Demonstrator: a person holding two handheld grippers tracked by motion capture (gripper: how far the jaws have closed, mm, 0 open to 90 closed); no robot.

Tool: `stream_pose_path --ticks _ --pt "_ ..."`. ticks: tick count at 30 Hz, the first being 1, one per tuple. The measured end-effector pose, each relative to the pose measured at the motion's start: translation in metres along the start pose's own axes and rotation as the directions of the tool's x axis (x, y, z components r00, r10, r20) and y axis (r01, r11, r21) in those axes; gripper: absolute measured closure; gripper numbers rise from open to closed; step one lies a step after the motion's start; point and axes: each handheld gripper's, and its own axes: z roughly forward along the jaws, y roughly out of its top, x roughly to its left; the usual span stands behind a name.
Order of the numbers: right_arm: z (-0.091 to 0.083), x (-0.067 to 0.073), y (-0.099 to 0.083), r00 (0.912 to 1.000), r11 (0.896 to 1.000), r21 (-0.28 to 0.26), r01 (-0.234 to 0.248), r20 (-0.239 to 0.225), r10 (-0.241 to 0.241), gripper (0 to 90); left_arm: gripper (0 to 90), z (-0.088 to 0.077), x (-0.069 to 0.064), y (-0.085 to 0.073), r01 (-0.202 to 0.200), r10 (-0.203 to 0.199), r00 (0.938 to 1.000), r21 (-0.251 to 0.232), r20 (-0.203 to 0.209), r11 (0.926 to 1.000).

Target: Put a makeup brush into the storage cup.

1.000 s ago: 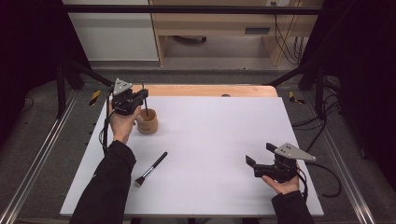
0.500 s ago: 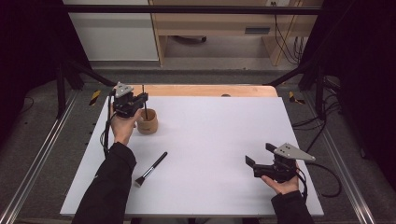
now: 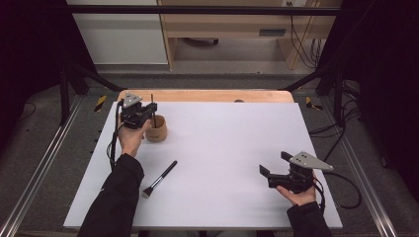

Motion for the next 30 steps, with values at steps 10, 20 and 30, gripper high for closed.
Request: stream_pose_path --ticks 10,20,30 --pt "0.001 0.001 0.000 1.0000 1.000 0.002 0.005 0.002 -0.005 7.0 84.4 0.000 -0.001 -0.010 -0.001 0.001 0.9999 0.019 0.010 0.9998" --pt "0.000 0.001 0.000 1.0000 1.000 0.000 0.009 0.001 -0.009 7.0 84.3 -0.001 -0.007 -0.015 -0.035 0.035 0.9993 0.048 0.013 0.9982" --pt "0.000 0.004 0.002 0.9999 1.000 -0.004 0.012 -0.002 -0.012 7.0 83.7 -0.001 -0.010 -0.019 -0.051 0.050 0.9987 0.083 0.009 0.9953"
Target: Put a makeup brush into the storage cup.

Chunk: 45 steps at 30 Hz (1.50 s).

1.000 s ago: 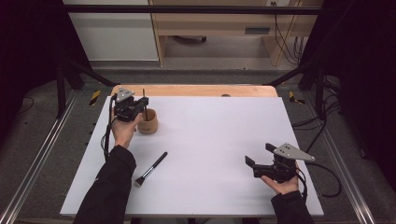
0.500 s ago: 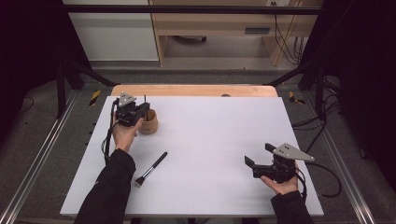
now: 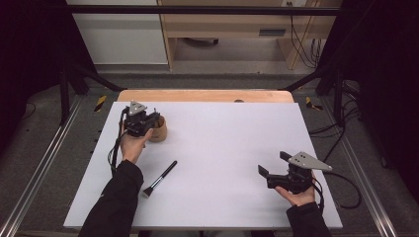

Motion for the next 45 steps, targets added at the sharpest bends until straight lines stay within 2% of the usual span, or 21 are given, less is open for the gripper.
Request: stream_pose_path --ticks 3,5,8,12,14,22,31,45 --pt "0.000 0.000 0.000 1.0000 1.000 0.001 -0.004 -0.001 0.004 7.0 82.8 -0.002 0.000 -0.001 0.000 0.000 1.0000 0.002 -0.004 1.0000" --pt "0.001 0.000 0.000 1.0000 1.000 0.000 -0.005 -0.001 0.005 7.0 78.4 -0.004 0.000 -0.001 -0.004 0.004 1.0000 0.004 -0.009 1.0000" --pt "0.001 0.001 0.000 1.0000 1.000 0.000 -0.003 0.000 0.003 7.0 70.2 -0.009 0.001 -0.003 0.007 -0.007 1.0000 -0.005 0.004 1.0000" --pt "0.000 0.000 0.000 1.0000 1.000 -0.002 0.001 -0.002 -0.001 7.0 54.3 -0.017 0.002 -0.003 0.023 -0.023 0.9997 -0.018 0.009 0.9996" --pt "0.000 0.000 0.001 1.0000 1.000 -0.002 0.001 -0.001 -0.001 7.0 49.0 -0.023 0.002 -0.002 0.035 -0.034 0.9993 -0.037 0.017 0.9987" --pt "-0.002 0.000 0.002 1.0000 1.000 -0.007 -0.008 -0.001 0.008 7.0 39.6 -0.046 -0.001 -0.001 0.036 -0.032 0.9985 -0.082 0.045 0.9960" --pt "-0.002 0.000 0.003 0.9999 1.000 -0.014 -0.010 -0.002 0.010 6.9 26.9 -0.068 -0.002 -0.006 0.043 -0.036 0.9962 -0.091 0.079 0.9949" --pt "-0.003 0.001 0.004 1.0000 1.000 -0.021 -0.006 -0.005 0.006 6.9 19.0 -0.094 -0.015 -0.021 0.010 0.001 0.9925 -0.096 0.122 0.9953"
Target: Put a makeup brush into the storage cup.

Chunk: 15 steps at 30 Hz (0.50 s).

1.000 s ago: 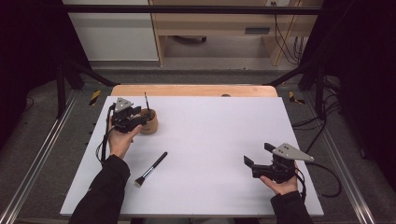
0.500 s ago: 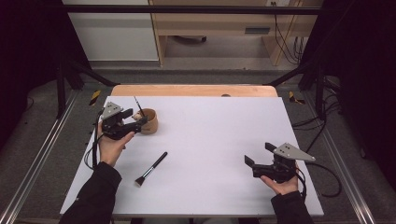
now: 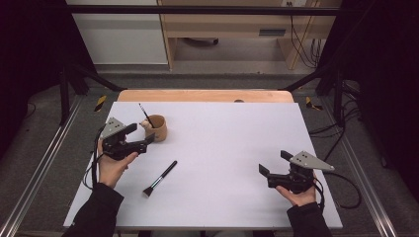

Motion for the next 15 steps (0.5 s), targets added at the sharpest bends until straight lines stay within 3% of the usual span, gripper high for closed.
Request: stream_pose_path --ticks 7,15 --pt "-0.001 0.000 0.001 1.0000 1.000 -0.005 -0.001 0.003 0.001 6.9 16.4 -0.010 -0.009 -0.009 -0.032 0.031 0.9995 0.017 0.008 0.9994" --pt "-0.003 -0.001 0.003 1.0000 1.000 -0.009 -0.005 0.009 0.005 6.8 14.8 -0.021 -0.011 -0.022 -0.032 0.031 0.9992 0.016 0.025 0.9994"
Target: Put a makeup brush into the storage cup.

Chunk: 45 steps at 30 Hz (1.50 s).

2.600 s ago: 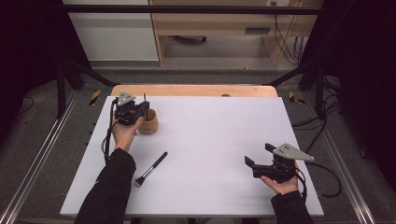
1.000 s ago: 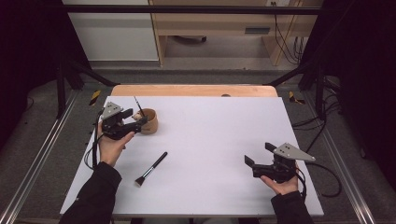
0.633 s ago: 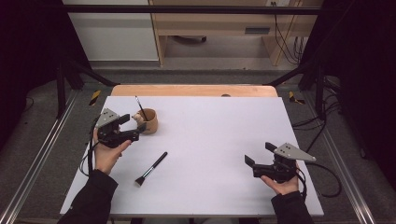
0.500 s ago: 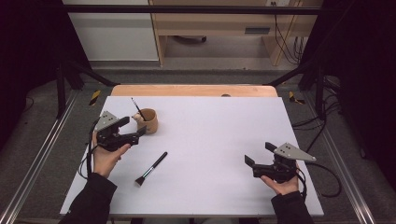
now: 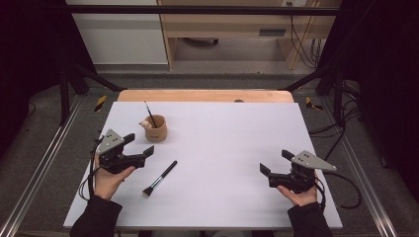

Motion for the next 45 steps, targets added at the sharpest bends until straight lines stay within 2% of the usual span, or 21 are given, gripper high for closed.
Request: stream_pose_path --ticks 5,11,15,19,24,28,31,39,42,45 --pt "0.000 0.001 0.000 1.0000 1.000 -0.001 0.007 -0.001 -0.007 6.9 13.9 -0.006 -0.002 -0.009 -0.010 0.010 0.9999 0.016 -0.004 0.9998" --pt "0.000 0.001 0.000 1.0000 1.000 -0.002 0.005 0.000 -0.005 6.9 13.0 -0.010 -0.005 -0.020 0.000 0.000 1.0000 0.022 -0.004 0.9998" --pt "-0.001 0.000 0.000 1.0000 1.000 0.000 0.003 0.003 -0.003 6.9 12.6 -0.012 -0.006 -0.024 -0.004 0.004 1.0000 0.032 -0.003 0.9995" --pt "-0.001 0.000 0.000 1.0000 1.000 0.000 0.003 0.003 -0.003 6.9 12.6 -0.014 -0.007 -0.027 0.009 -0.009 1.0000 0.029 0.001 0.9996" --pt "-0.001 0.001 0.000 1.0000 1.000 0.002 0.006 0.004 -0.006 6.9 12.6 -0.011 -0.009 -0.029 -0.003 0.003 1.0000 0.056 0.004 0.9984" --pt "-0.001 0.000 -0.001 0.9999 1.000 0.004 0.011 0.005 -0.011 6.9 12.6 -0.006 -0.012 -0.029 -0.028 0.027 0.9996 0.097 0.012 0.9949" --pt "-0.002 0.001 0.000 0.9999 1.000 0.002 0.012 0.003 -0.012 6.9 12.6 -0.003 -0.013 -0.029 -0.032 0.029 0.9993 0.127 0.022 0.9914" --pt "0.000 0.000 -0.001 1.0000 1.000 0.006 0.007 0.006 -0.007 7.0 12.6 0.007 -0.016 -0.031 -0.059 0.053 0.9980 0.206 0.033 0.9767" --pt "0.000 0.000 -0.001 1.0000 1.000 0.006 0.006 0.004 -0.006 7.0 12.9 0.010 -0.017 -0.032 -0.054 0.047 0.9982 0.221 0.038 0.9738" --pt "0.000 0.000 -0.002 0.9999 1.000 0.011 0.009 0.005 -0.009 7.0 13.5 0.014 -0.018 -0.033 -0.062 0.054 0.9977 0.246 0.039 0.9672"
